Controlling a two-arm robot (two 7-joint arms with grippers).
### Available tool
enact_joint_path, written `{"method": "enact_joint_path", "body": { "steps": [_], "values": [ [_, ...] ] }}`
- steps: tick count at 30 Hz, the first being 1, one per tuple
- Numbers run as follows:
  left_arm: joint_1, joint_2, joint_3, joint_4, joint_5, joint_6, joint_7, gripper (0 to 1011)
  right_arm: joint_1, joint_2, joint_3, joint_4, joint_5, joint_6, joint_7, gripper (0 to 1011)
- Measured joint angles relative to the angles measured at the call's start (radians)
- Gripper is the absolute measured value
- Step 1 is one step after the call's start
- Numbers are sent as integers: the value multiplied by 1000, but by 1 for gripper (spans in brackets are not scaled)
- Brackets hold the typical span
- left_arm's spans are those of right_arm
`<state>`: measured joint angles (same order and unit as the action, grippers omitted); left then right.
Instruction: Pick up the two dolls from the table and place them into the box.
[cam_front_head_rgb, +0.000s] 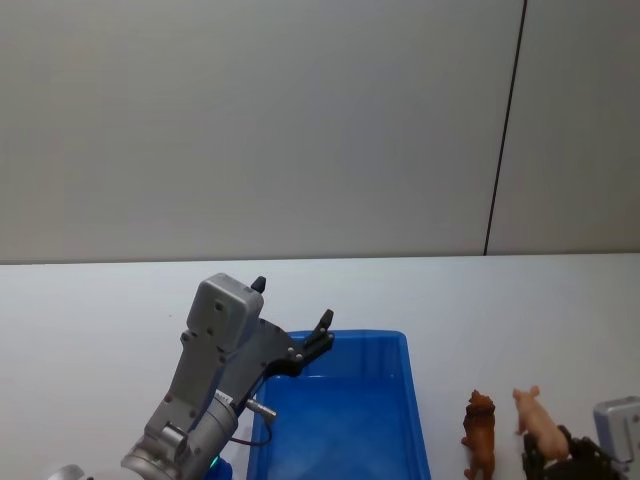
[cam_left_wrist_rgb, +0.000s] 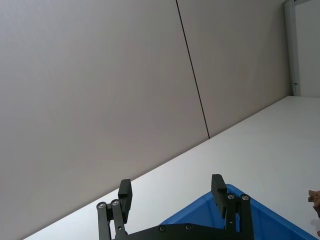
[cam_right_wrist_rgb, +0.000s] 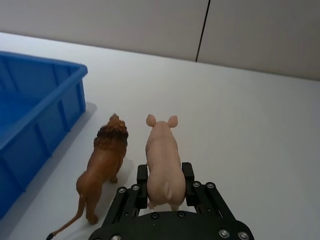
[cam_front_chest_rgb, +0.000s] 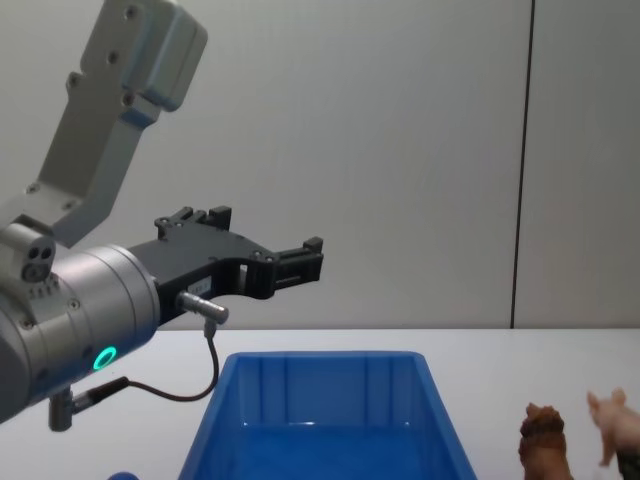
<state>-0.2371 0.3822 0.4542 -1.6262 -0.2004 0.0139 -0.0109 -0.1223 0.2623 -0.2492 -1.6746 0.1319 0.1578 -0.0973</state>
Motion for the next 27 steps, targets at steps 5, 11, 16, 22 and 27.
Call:
{"method": "enact_joint_path", "body": {
  "steps": [5,11,16,22,27],
  "values": [
    [0,0,0,0,0,0,0,1001,-6,5,3,-33,-11,-29,7,384],
    [0,0,0,0,0,0,0,1001,-5,7,4,-62,-10,-58,51,384],
    [0,0,0,0,0,0,0,1001,3,4,3,-75,-2,-70,94,384],
    [0,0,0,0,0,0,0,1001,27,-8,-5,-79,12,-75,177,384],
    [0,0,0,0,0,0,0,1001,50,-23,-14,-70,17,-68,234,384]
  ]
}}
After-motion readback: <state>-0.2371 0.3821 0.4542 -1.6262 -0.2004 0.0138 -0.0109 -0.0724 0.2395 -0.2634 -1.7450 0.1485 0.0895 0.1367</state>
